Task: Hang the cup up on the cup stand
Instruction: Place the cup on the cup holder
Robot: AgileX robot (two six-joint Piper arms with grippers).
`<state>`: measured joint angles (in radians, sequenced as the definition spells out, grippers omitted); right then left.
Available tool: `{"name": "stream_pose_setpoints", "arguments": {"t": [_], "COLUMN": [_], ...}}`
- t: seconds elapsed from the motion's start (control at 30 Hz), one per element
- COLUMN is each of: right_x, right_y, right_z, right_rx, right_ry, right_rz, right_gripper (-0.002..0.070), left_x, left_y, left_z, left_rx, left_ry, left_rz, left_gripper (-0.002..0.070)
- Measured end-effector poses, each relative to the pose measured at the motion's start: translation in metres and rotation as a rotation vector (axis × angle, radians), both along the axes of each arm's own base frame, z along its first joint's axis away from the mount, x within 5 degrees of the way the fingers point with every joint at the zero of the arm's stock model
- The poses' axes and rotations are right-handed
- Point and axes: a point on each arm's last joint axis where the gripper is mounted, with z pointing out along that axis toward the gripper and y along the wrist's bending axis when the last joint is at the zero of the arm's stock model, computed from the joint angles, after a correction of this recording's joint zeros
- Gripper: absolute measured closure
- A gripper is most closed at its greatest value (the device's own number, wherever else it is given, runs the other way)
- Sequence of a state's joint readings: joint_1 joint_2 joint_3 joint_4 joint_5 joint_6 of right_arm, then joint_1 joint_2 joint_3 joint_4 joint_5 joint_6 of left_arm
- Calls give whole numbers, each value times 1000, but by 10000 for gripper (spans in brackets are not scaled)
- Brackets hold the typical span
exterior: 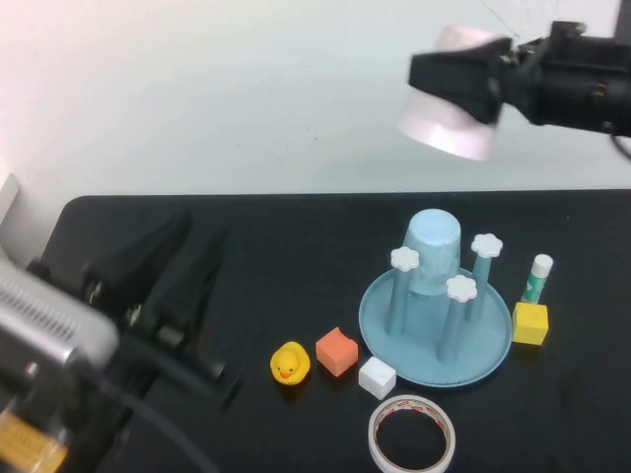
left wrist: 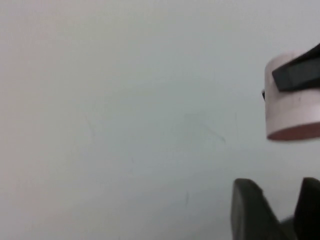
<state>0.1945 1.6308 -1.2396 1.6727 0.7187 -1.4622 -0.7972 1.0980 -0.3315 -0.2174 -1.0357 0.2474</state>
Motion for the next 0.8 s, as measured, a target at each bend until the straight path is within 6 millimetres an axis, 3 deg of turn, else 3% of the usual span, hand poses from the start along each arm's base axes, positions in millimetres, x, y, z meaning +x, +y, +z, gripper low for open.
{"name": "stream_pose_setpoints", "arguments": {"t": [0.13,0.23,0.5,0.8], "right_x": [-2,-2,16,43], "right_y": [-13,-16,-30,-39], "right_z": [-7,-15,-36,-91], "right_rx": [-225,-406,-559,-578], "right_ry": [-216,-324,-309,-156], "right_rz": [103,147,53,26], "right_gripper": [78,78,78,78], "left_x": [-13,-17,-19,-20], "left_y": [11,16,17,15], "left_z": [-15,-26,-32,-34], "left_rx": [47,75,70,87], "left_ry": [84,124,173,186], "left_rz": [-21,-26,-41,-59], "left_gripper": [596,651,675,675]}}
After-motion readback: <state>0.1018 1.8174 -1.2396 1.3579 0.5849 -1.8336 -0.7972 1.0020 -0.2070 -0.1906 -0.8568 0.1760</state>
